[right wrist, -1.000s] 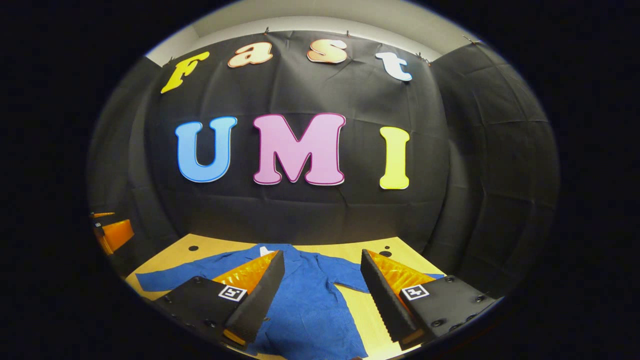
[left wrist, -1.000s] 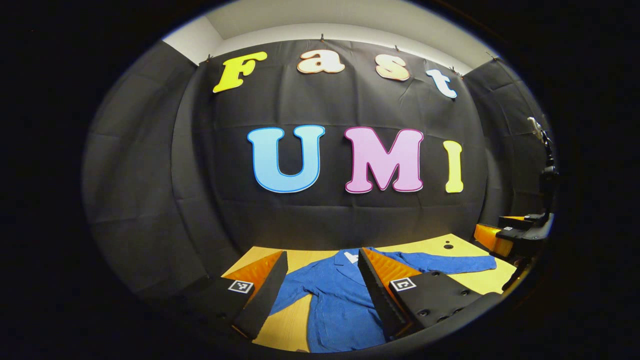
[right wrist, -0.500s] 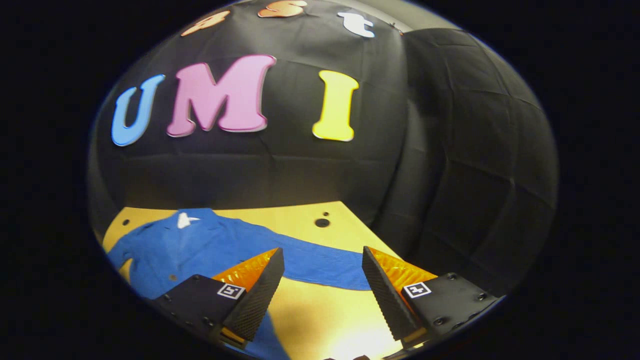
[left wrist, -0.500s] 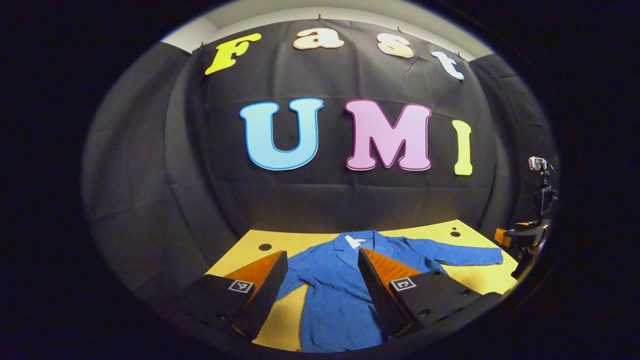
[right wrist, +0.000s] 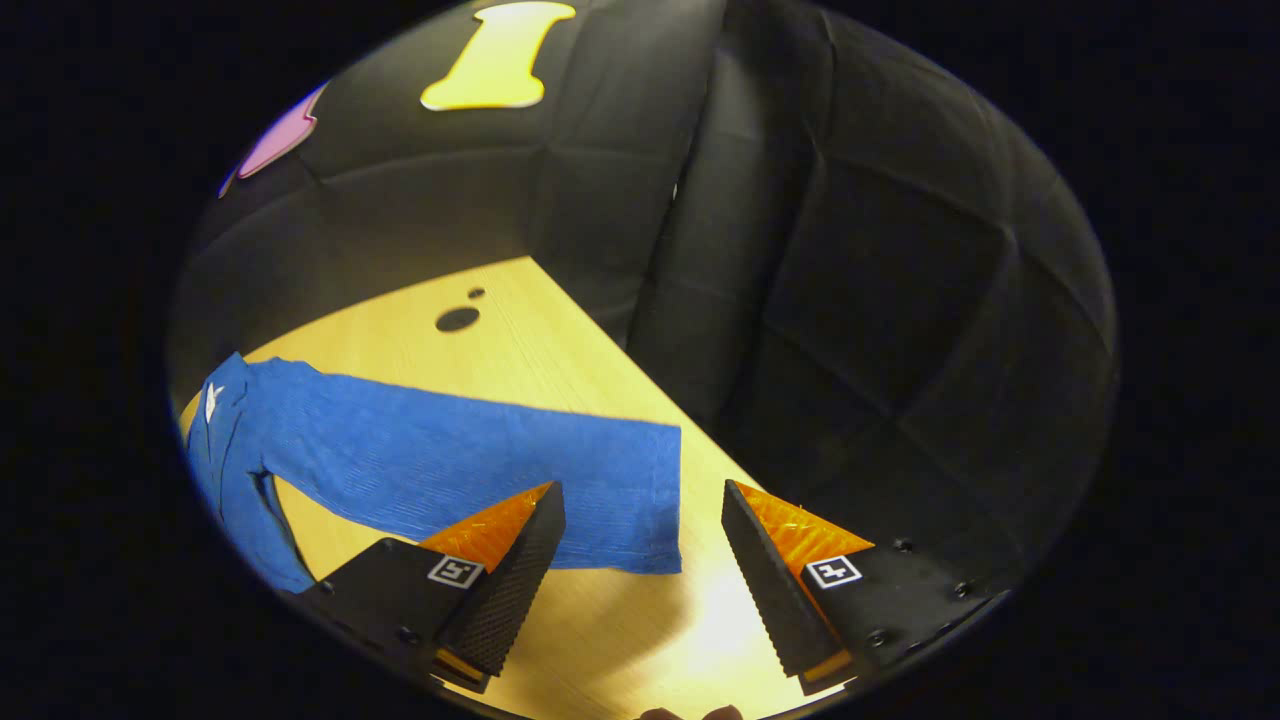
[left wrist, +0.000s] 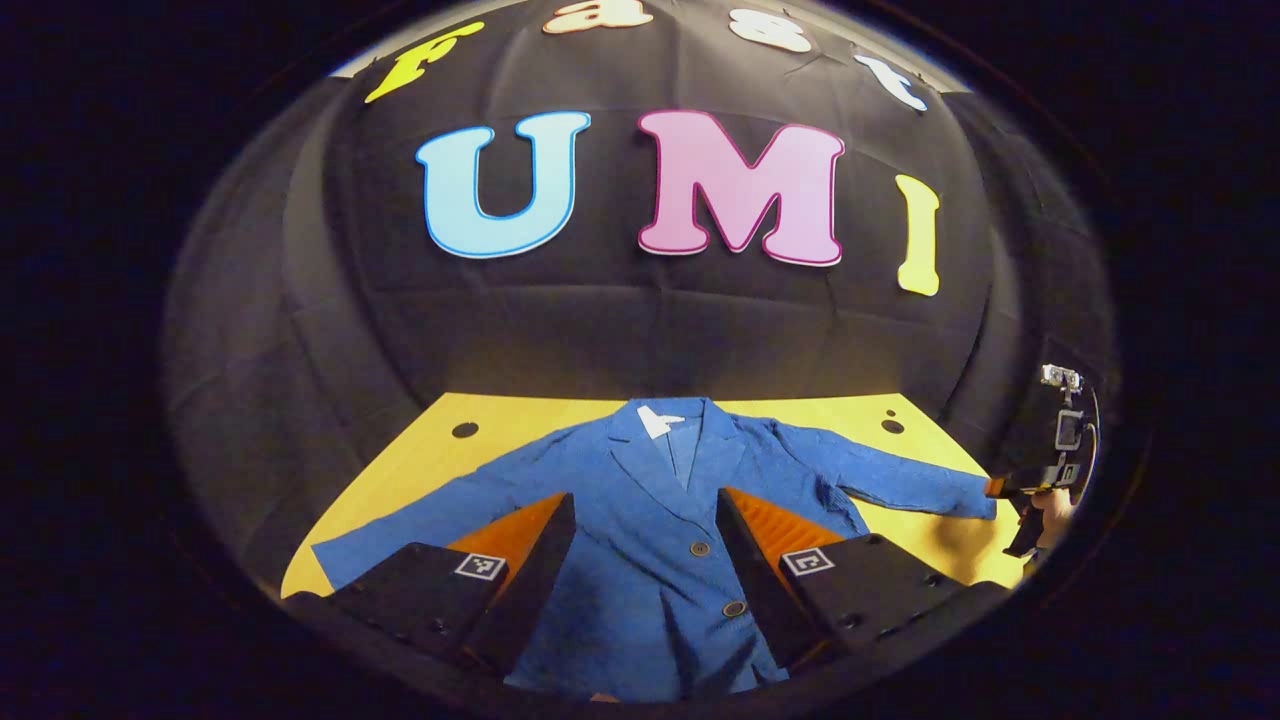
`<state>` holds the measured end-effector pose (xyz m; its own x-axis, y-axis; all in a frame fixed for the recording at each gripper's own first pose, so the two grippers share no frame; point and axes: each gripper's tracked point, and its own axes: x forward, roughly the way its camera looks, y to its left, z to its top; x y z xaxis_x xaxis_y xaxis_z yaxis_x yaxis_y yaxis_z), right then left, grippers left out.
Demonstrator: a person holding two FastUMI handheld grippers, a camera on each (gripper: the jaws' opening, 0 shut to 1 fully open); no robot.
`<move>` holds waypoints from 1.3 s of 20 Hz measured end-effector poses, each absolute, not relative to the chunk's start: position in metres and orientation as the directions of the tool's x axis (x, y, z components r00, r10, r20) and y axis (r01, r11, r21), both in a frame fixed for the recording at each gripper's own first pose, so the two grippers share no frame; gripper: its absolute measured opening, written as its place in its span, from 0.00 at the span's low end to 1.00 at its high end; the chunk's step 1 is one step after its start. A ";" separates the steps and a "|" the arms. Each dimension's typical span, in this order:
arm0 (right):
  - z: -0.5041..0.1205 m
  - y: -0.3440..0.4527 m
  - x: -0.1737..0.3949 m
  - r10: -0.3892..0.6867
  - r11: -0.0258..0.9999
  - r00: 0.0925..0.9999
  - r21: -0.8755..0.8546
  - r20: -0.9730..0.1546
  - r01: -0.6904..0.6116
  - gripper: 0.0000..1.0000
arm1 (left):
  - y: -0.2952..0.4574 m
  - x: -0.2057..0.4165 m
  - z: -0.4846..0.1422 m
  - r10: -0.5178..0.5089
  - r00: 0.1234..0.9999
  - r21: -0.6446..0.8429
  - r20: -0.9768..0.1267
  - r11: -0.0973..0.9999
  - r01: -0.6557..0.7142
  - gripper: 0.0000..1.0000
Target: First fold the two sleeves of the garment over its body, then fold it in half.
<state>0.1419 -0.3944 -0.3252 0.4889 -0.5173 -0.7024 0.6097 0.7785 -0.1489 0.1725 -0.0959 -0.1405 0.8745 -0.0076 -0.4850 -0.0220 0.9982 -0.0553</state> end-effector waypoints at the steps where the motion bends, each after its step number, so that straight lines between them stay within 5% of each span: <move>1: -0.336 -0.398 0.140 -0.505 0.770 0.465 -0.136 -0.728 0.623 1.00 | -0.109 0.173 -0.144 -0.032 0.868 -0.071 -0.496 0.997 -0.004 0.86; 8: -0.347 -0.400 0.143 -0.441 0.708 0.431 -0.010 -0.787 0.706 1.00 | -0.160 0.167 -0.128 -0.157 0.876 -0.067 -0.456 0.988 0.142 0.84; 13: -0.349 -0.381 0.158 -0.400 0.729 0.440 0.011 -0.804 0.684 0.11 | -0.157 0.161 -0.122 -0.146 0.884 -0.043 -0.444 0.989 0.142 0.84; 14: -0.348 -0.378 0.158 -0.396 0.719 0.429 0.016 -0.812 0.695 0.17 | -0.152 0.160 -0.124 -0.133 0.882 -0.027 -0.451 0.990 0.136 0.84; 15: -0.350 -0.372 0.164 -0.361 0.731 0.453 0.054 -0.815 0.680 0.05 | -0.148 0.158 -0.125 -0.126 0.881 -0.023 -0.456 0.991 0.130 0.84; 17: -0.349 -0.358 0.162 -0.327 0.748 0.461 0.072 -0.825 0.660 0.01 | -0.144 0.154 -0.123 -0.137 0.882 -0.045 -0.452 0.990 0.131 0.84; 26: -0.262 -0.322 0.186 -0.388 0.710 0.599 0.187 -0.701 0.679 0.01 | -0.113 0.133 -0.107 -0.148 0.902 -0.003 -0.405 0.987 0.160 0.84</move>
